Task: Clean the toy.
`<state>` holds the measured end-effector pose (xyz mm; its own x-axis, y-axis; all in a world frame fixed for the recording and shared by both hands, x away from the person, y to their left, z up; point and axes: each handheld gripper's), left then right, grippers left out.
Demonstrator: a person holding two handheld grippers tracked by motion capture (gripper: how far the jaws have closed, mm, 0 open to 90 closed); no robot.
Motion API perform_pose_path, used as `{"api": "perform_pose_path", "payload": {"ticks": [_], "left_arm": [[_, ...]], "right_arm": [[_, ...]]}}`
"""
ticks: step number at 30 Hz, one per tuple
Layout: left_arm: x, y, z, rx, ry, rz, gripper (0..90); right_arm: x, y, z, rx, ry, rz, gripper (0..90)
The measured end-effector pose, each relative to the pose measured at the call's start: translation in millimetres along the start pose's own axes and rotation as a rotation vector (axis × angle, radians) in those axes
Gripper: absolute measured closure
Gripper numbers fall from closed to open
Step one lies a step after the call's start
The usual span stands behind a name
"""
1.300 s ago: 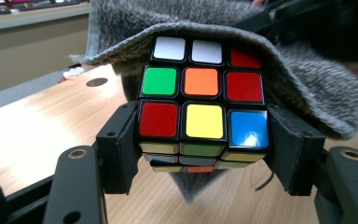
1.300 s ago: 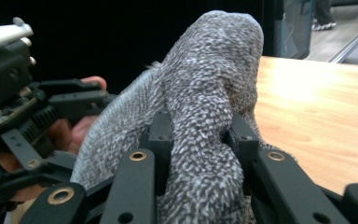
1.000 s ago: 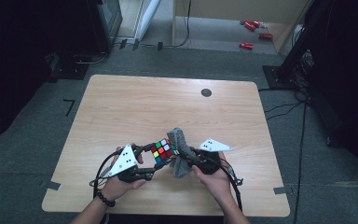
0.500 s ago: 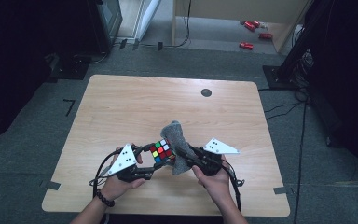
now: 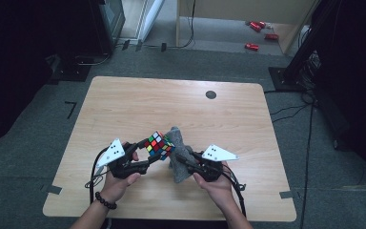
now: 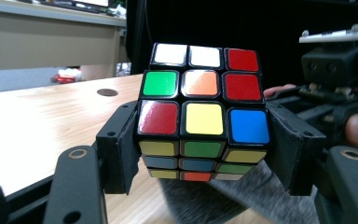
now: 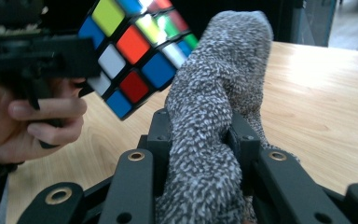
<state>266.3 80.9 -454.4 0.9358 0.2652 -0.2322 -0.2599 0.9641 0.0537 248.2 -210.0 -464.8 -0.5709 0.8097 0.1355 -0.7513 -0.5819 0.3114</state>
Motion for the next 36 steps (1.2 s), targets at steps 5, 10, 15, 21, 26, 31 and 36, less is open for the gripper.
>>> {"api": "perform_pose_path", "payload": {"ticks": [5, 10, 15, 21, 26, 31, 36], "left_arm": [[1.6, 0.7, 0.6, -0.011, 0.021, -0.004, 35.1], [4.9, 2.4, 0.4, 0.001, 0.028, 0.038, 35.1], [5.4, 4.8, 1.7, -0.009, 0.031, 0.037, 35.1], [3.7, -0.1, 0.2, 0.006, 0.033, 0.036, 35.1], [2.9, -0.5, 0.3, 0.01, 0.032, 0.034, 35.1], [5.1, 2.8, 1.1, 0.007, 0.024, 0.058, 35.1], [7.4, 6.0, 1.4, 0.005, 0.029, 0.078, 35.1]], "right_arm": [[14.8, -2.9, -3.6, -0.012, 0.124, 0.054, 68.4], [32.5, -9.4, -10.2, 0.065, 0.249, 0.126, 68.3], [27.8, -11.0, -9.5, 0.082, 0.234, 0.07, 68.0], [10.3, -1.3, 0.9, -0.027, 0.092, -0.056, 68.4], [21.6, -5.9, -3.8, -0.007, 0.149, -0.005, 68.4], [38.0, -7.9, -8.5, 0.021, 0.272, 0.076, 68.4], [34.2, -5.0, -5.1, 0.02, 0.289, 0.063, 68.2]]}}
Point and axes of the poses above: each handheld gripper's, and its own axes: y roughly backward along the jaws, z roughly out of its top, x roughly to its left, and after that the axes turned 15 degrees about -z, right-handed
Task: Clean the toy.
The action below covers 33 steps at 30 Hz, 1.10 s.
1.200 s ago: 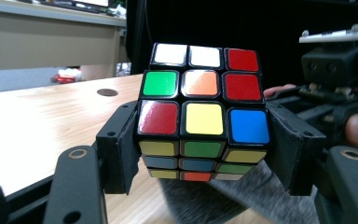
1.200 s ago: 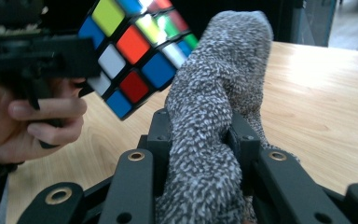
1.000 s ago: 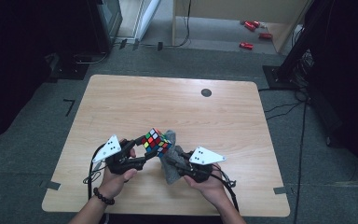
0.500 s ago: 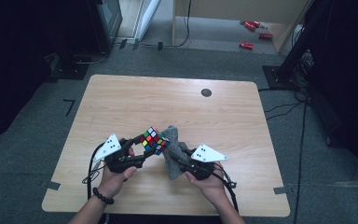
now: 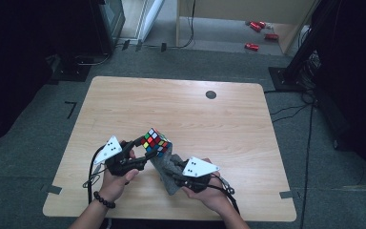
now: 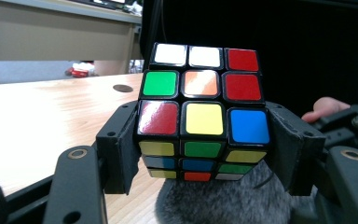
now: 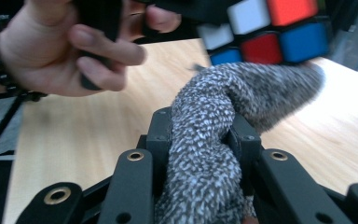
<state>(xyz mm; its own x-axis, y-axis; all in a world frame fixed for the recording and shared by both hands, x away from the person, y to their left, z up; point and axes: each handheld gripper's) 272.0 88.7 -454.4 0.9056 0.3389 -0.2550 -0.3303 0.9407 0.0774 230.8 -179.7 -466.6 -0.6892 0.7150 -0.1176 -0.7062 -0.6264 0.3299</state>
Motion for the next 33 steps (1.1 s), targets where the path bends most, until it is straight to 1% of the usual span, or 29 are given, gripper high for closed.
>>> {"api": "perform_pose_path", "payload": {"ticks": [3, 5, 7, 9, 11, 12, 13, 14, 18, 19, 21, 23, 25, 26, 27, 31, 32, 33], "left_arm": [[-1.5, -2.0, -1.3, 0.016, -0.011, 0.006, 35.1], [-2.9, -4.6, -2.4, 0.027, -0.016, 0.005, 35.1], [-4.1, -7.3, -3.7, 0.04, -0.023, 0.002, 35.1], [-4.9, -9.6, -5.1, 0.05, -0.025, 0.001, 35.1], [-4.9, -11.6, -7.0, 0.059, -0.019, 0.001, 35.1], [-5.0, -12.9, -8.3, 0.064, -0.015, 0.001, 35.1], [-4.8, -14.1, -9.5, 0.072, -0.014, 0.002, 35.1], [-4.8, -15.4, -10.7, 0.077, -0.011, 0.005, 35.1], [-3.7, -16.8, -12.1, 0.087, -0.004, 0.009, 35.0], [-3.2, -16.4, -12.1, 0.087, -0.003, 0.01, 35.1], [-2.1, -15.7, -12.0, 0.087, 0.001, 0.013, 35.1], [-1.1, -15.4, -12.1, 0.086, 0.006, 0.019, 35.1], [-0.3, -15.4, -12.4, 0.089, 0.011, 0.025, 35.1], [0.0, -15.5, -12.6, 0.089, 0.014, 0.027, 35.1], [0.4, -15.6, -12.7, 0.091, 0.016, 0.028, 35.1], [2.1, -16.3, -13.2, 0.093, 0.028, 0.032, 35.1], [2.5, -16.6, -13.3, 0.094, 0.031, 0.032, 35.1], [2.9, -16.7, -13.4, 0.097, 0.033, 0.032, 35.1]], "right_arm": [[-16.9, 5.7, -0.8, -0.008, -0.031, -0.079, 68.4], [-30.4, 10.6, -2.1, -0.011, -0.066, -0.15, 68.4], [-43.2, 15.0, -5.1, -0.002, -0.095, -0.24, 68.3], [-54.9, 17.4, -10.2, 0.019, -0.137, -0.328, 68.2], [-65.4, 17.6, -18.1, 0.047, -0.175, -0.401, 67.9], [-69.5, 16.5, -22.8, 0.069, -0.177, -0.433, 67.7], [-72.7, 14.5, -27.6, 0.095, -0.162, -0.462, 67.5], [-75.1, 12.2, -32.1, 0.124, -0.158, -0.477, 67.1], [-82.2, 3.2, -44.2, 0.229, -0.207, -0.484, 63.2], [-83.3, 1.2, -46.3, 0.251, -0.219, -0.478, 61.6], [-84.7, -1.9, -49.6, 0.287, -0.229, -0.476, 56.2], [-86.0, -3.8, -51.6, 0.3, -0.243, -0.474, 48.1], [-86.2, -3.4, -50.5, 0.283, -0.243, -0.478, 38.6], [-85.8, -2.4, -48.7, 0.263, -0.235, -0.479, 33.8], [-85.1, -1.2, -46.3, 0.245, -0.227, -0.484, 30.9], [-79.7, 5.8, -34.9, 0.163, -0.187, -0.491, 22.1], [-77.0, 7.1, -31.8, 0.138, -0.173, -0.483, 21.7], [-73.5, 8.2, -28.6, 0.113, -0.161, -0.463, 21.6]]}}
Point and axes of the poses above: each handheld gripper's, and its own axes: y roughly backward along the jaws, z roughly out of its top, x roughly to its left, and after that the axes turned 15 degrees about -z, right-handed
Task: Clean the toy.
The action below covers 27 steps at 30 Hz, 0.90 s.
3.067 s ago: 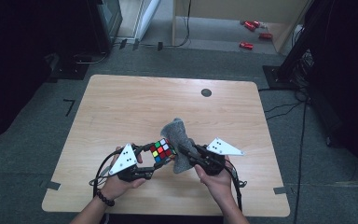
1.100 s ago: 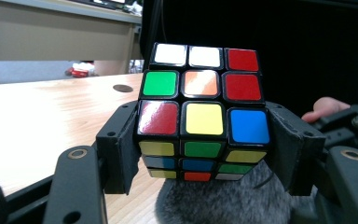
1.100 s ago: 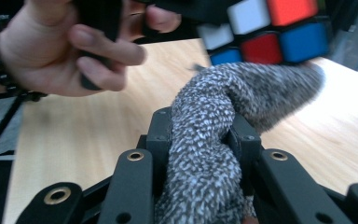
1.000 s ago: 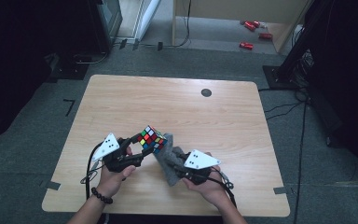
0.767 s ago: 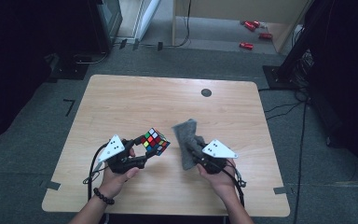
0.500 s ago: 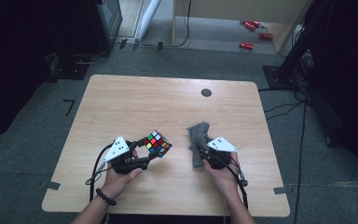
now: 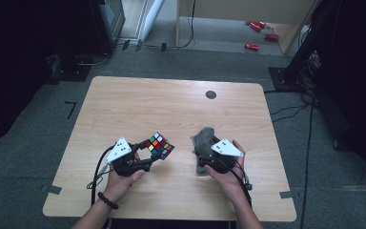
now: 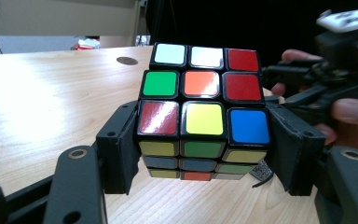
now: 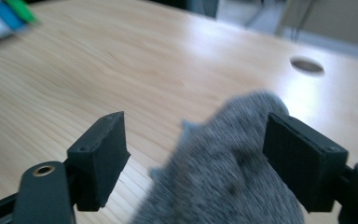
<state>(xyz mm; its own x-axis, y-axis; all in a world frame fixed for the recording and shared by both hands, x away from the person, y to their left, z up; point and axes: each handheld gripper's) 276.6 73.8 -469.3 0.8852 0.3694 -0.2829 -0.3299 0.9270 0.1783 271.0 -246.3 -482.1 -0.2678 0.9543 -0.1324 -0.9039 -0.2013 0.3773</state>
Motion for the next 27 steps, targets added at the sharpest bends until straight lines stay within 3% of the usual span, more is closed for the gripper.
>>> {"api": "perform_pose_path", "payload": {"ticks": [2, 6, 12, 17, 21, 27], "left_arm": [[0.5, -0.5, -0.1, 0.004, 0.011, -0.001, 35.0], [0.4, -1.8, 0.4, 0.004, 0.028, -0.009, 35.0], [-3.1, -4.8, 2.1, 0.001, 0.054, -0.035, 35.1], [-7.5, -8.9, 2.4, 0.003, 0.068, -0.058, 35.0], [-10.7, -12.2, 2.0, 0.003, 0.082, -0.083, 35.0], [-14.0, -15.4, 1.5, 0.006, 0.089, -0.105, 35.0]], "right_arm": [[8.8, 5.4, 4.1, -0.045, 0.009, 0.067, 21.4], [32.3, 12.0, 6.8, -0.121, 0.074, 0.183, 21.5], [58.7, 14.3, 5.6, -0.173, 0.137, 0.262, 23.0], [73.6, 16.0, 5.3, -0.198, 0.166, 0.258, 23.6], [82.1, 16.3, 4.7, -0.213, 0.22, 0.201, 24.1], [86.6, 16.6, 3.2, -0.243, 0.237, 0.142, 31.2]]}}
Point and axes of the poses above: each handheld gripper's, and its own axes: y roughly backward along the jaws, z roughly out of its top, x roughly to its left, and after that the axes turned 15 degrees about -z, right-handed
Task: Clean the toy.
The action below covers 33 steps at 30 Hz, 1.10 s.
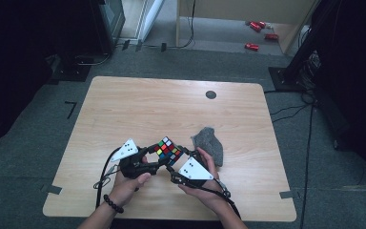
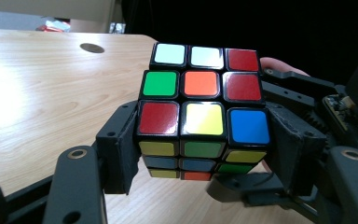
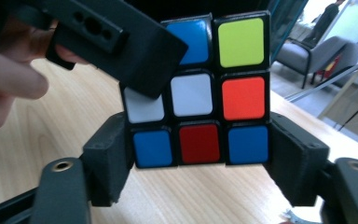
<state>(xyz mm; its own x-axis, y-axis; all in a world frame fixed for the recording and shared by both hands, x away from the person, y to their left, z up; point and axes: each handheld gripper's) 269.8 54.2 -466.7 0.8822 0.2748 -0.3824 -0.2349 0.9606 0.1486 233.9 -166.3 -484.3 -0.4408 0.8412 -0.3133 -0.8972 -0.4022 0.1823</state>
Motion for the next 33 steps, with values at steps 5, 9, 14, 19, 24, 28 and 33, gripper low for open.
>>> {"api": "perform_pose_path", "payload": {"ticks": [5, 9, 14, 19, 24, 28, 33], "left_arm": [[2.1, -0.2, -0.8, -0.007, 0.021, -0.009, 34.9], [1.8, -0.4, -0.6, -0.015, 0.02, -0.015, 34.7], [0.4, 1.2, 0.9, -0.018, -0.028, -0.019, 31.5], [-0.8, 10.6, 4.7, -0.068, -0.108, -0.013, 23.8], [4.9, 16.7, 5.8, -0.064, -0.132, 0.001, 21.4], [2.7, 17.4, 4.0, -0.042, -0.209, 0.031, 21.4], [0.1, 11.3, -1.2, 0.029, -0.293, 0.087, 21.4]], "right_arm": [[4.5, 0.3, -1.0, -0.008, 0.054, -0.043, 33.6], [3.2, 1.3, 0.7, -0.004, 0.072, -0.042, 34.2], [-1.3, 2.6, 2.4, 0.009, 0.044, -0.025, 34.3], [-13.9, 2.0, -0.2, 0.052, 0.006, -0.037, 34.4], [-32.5, 4.5, 2.3, 0.065, -0.058, -0.022, 34.4], [-44.0, 8.8, 6.8, 0.072, -0.126, -0.01, 34.3], [-50.9, 15.0, 14.2, 0.101, -0.199, 0.008, 34.3]]}}
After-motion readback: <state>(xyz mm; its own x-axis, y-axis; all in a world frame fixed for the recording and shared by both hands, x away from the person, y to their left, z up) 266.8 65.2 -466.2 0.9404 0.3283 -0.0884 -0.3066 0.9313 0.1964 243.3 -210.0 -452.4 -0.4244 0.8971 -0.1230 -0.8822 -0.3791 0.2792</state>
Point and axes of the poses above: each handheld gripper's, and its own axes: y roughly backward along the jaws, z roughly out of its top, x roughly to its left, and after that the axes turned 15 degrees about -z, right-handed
